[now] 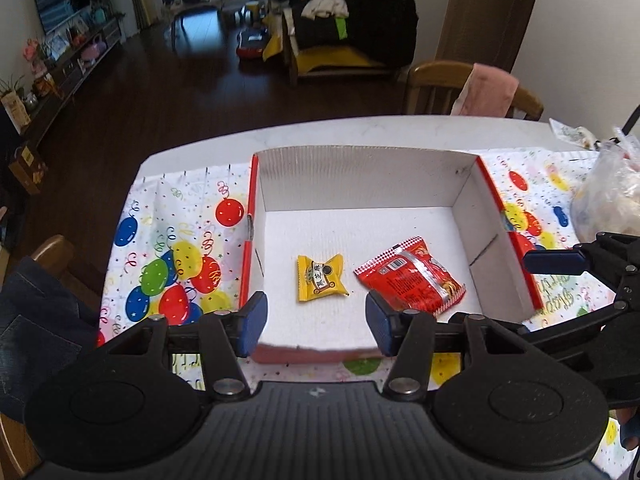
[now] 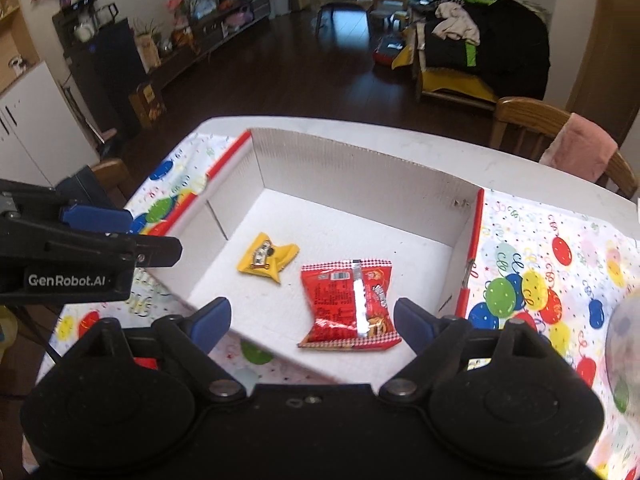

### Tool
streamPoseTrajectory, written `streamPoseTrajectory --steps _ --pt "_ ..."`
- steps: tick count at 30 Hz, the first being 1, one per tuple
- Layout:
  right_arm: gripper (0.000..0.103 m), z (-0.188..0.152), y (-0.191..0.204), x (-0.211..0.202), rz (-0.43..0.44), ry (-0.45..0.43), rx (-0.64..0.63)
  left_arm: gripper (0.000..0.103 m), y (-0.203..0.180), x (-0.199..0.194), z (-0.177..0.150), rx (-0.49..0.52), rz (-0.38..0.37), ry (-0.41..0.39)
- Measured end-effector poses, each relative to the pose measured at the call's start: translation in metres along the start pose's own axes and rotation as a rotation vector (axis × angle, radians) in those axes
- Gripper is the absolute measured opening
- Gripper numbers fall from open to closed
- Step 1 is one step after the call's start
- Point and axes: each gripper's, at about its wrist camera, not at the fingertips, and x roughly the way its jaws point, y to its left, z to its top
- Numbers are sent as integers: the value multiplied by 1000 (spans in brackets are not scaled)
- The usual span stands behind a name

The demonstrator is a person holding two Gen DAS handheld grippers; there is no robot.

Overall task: Organize snacks
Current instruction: 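Withdraw both tools from the box back toward the snack pile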

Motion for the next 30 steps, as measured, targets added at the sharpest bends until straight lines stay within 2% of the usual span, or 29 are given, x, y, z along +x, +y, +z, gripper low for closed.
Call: streamPoseTrajectory --steps 13,16,19,24,26,30 --pt "92 -43 34 -64 25 -133 51 59 13 -61 -47 29 -57 -98" --pt "99 -54 42 -73 39 -156 49 59 16 -72 -60 45 -67 -119" --pt "99 -66 48 -79 58 -166 58 67 20 -80 -74 55 -74 -142" --pt "100 -85 56 -87 61 -192 68 71 25 -91 -98 73 -77 -169" --pt "103 -93 58 -91 60 -207 72 76 27 -94 -106 70 -84 -176" --pt "103 -111 63 -94 55 -226 75 76 34 -97 -125 61 -107 -177"
